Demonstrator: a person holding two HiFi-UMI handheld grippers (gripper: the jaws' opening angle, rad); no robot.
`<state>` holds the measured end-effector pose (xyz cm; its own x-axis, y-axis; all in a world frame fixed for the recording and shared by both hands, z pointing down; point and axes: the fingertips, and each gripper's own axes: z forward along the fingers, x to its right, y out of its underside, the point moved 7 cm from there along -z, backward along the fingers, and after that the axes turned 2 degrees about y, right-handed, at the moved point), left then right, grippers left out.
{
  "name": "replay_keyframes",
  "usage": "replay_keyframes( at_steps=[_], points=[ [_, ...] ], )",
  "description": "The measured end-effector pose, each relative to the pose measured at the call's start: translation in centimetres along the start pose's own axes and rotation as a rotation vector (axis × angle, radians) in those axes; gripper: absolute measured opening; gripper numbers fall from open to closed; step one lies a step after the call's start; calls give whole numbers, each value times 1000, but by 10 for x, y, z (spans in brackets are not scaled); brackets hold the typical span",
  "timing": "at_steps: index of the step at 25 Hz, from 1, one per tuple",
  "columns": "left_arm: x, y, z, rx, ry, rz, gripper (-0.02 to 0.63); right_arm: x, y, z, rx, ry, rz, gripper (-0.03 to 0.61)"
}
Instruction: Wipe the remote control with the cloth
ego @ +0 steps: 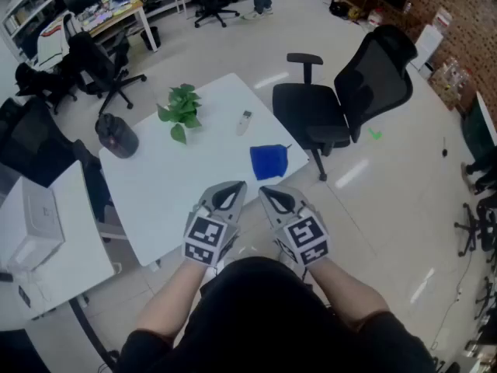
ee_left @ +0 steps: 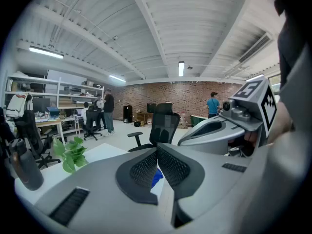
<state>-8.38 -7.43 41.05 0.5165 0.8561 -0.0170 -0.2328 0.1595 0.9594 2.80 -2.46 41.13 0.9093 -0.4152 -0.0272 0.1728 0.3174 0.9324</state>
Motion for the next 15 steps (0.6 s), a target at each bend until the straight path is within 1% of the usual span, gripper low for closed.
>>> replay_keyframes(
  at_steps=[4, 9, 12, 15],
  points=[
    [-16, 6, -7, -14, 6, 18, -5, -14, -3, 13, 11, 11, 16, 5],
    [-29, 9, -5, -29, 20, 27, -5, -25, -6, 18, -12, 35, 39, 5],
    [-42, 11, 6, -42, 2, 15, -4, -23, -3, 24, -34, 34, 40, 5],
    [-58, 15, 25, -60, -23, 3, -5, -11, 3, 33, -53, 30, 52, 5]
  ],
)
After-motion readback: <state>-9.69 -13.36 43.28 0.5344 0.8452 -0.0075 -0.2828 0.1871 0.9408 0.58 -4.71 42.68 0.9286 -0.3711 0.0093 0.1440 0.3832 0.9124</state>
